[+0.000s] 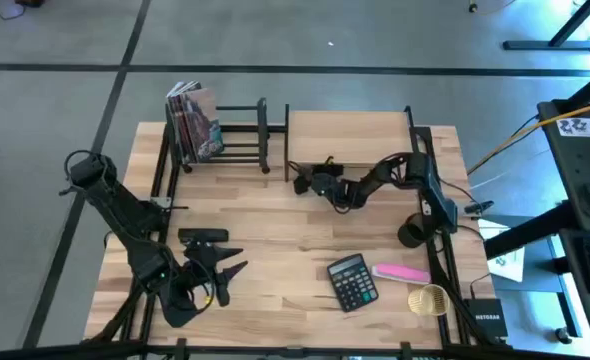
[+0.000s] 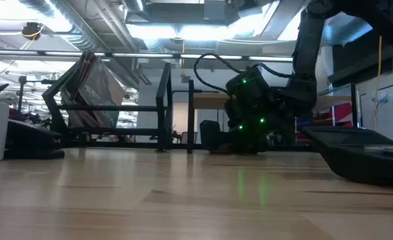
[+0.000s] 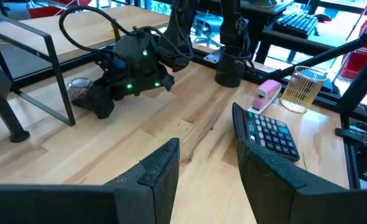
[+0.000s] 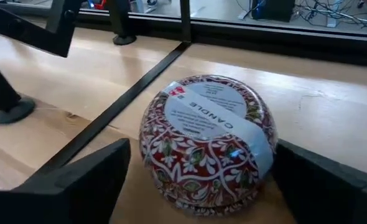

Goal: Stock shelves
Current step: Remove the red scented candle jar from under the shelf

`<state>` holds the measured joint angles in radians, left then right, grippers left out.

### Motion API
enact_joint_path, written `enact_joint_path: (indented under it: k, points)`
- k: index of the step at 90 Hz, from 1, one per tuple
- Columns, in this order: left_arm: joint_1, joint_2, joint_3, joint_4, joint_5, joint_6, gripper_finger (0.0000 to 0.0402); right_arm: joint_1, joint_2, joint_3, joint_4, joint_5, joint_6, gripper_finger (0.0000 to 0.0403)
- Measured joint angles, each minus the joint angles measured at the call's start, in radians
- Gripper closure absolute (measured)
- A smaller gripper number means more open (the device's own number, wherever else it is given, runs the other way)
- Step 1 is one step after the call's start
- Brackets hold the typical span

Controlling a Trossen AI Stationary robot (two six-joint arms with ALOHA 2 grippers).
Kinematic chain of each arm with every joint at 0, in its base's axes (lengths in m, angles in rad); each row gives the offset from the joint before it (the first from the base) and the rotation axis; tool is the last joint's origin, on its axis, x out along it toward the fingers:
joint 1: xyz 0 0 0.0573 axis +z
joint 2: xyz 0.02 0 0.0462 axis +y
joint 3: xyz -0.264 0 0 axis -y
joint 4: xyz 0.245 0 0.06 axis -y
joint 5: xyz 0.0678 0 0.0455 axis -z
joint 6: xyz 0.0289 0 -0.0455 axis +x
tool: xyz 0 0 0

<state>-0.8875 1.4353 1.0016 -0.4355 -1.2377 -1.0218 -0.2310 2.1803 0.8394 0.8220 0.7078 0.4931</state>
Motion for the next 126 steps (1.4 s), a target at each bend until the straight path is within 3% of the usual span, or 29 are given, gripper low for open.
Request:
enact_joint_path:
  k: [16, 48, 74, 90, 106, 118, 126]
  points:
    - [0.000, 0.000, 0.000, 0.000, 0.000, 0.000, 0.0259, -0.002, -0.003, 0.001, -0.024, 0.001, 0.000, 0.0145]
    - [0.000, 0.000, 0.000, 0.000, 0.000, -0.003, 0.0259, 0.037, -0.019, 0.002, -0.106, 0.012, 0.004, 0.0146]
    - [0.000, 0.000, 0.000, 0.000, 0.004, -0.003, 0.0259, 0.229, -0.168, -0.019, -0.442, 0.095, -0.076, 0.0146]
    - [0.000, 0.005, 0.000, 0.002, 0.016, 0.016, 0.0259, 0.395, -0.257, -0.020, -0.629, 0.092, -0.128, 0.0146]
    - [0.028, 0.061, 0.001, 0.019, 0.176, 0.260, 0.0259, 0.527, -0.312, -0.019, -0.595, -0.061, -0.263, 0.0145]
    - [0.063, 0.166, 0.000, 0.098, 0.355, 0.642, 0.0259, 0.539, -0.333, -0.019, -0.540, -0.264, -0.264, 0.0145]
    - [0.074, 0.244, 0.000, 0.192, 0.402, 0.917, 0.0259, 0.535, -0.336, -0.019, -0.477, -0.398, -0.254, 0.0144]
